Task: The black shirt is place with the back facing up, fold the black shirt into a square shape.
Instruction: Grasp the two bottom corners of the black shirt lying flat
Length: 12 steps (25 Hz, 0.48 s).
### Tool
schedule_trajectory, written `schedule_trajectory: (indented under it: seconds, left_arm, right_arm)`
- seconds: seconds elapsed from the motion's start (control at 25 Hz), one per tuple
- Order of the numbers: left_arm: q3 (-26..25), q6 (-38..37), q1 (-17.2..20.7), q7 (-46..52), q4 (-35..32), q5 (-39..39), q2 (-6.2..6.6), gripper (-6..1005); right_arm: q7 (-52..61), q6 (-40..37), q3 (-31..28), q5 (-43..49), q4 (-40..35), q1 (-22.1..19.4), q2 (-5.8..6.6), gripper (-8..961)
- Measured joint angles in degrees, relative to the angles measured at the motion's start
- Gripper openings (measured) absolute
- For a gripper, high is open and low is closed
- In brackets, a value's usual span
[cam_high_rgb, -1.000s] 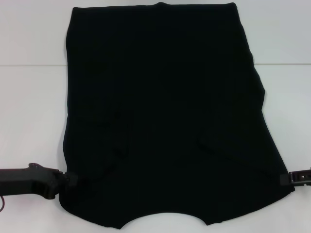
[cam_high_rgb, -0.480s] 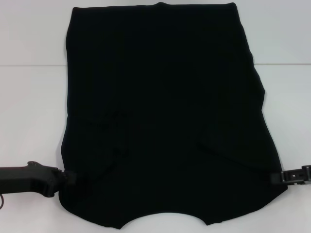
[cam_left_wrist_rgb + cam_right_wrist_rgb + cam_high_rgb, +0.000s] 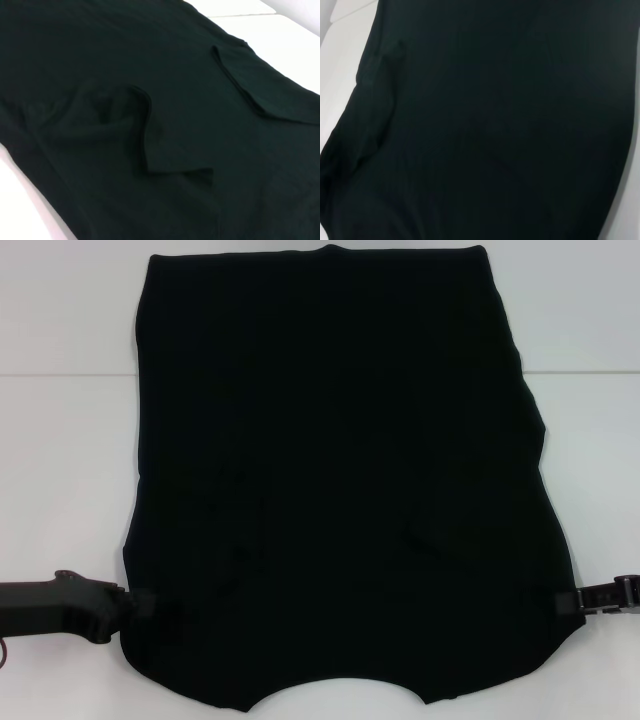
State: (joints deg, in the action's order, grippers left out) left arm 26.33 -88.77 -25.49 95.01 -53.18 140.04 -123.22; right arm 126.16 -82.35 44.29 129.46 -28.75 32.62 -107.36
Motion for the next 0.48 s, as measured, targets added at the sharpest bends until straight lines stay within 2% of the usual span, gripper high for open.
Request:
schedule_trajectory:
  seconds: [0.04, 0.16, 0.48]
  left_arm:
    - [0.00, 0.00, 0.00, 0.00, 0.00, -0.02, 0.00, 61]
    - [0.02, 0.00, 0.00, -0.04, 0.00, -0.15, 0.00, 62]
    - [0.03, 0.01, 0.00, -0.24, 0.01, -0.21, 0.00, 66]
  right_arm:
    - [-0.18, 0.13, 0.00, 0.00, 0.00, 0.00, -0.05, 570]
    - [-0.17, 0.82, 0.00, 0.44, 0.01, -0.01, -0.18, 339]
    - [0.15, 1.28, -0.08, 1.49, 0.01, 0.01, -0.61, 175]
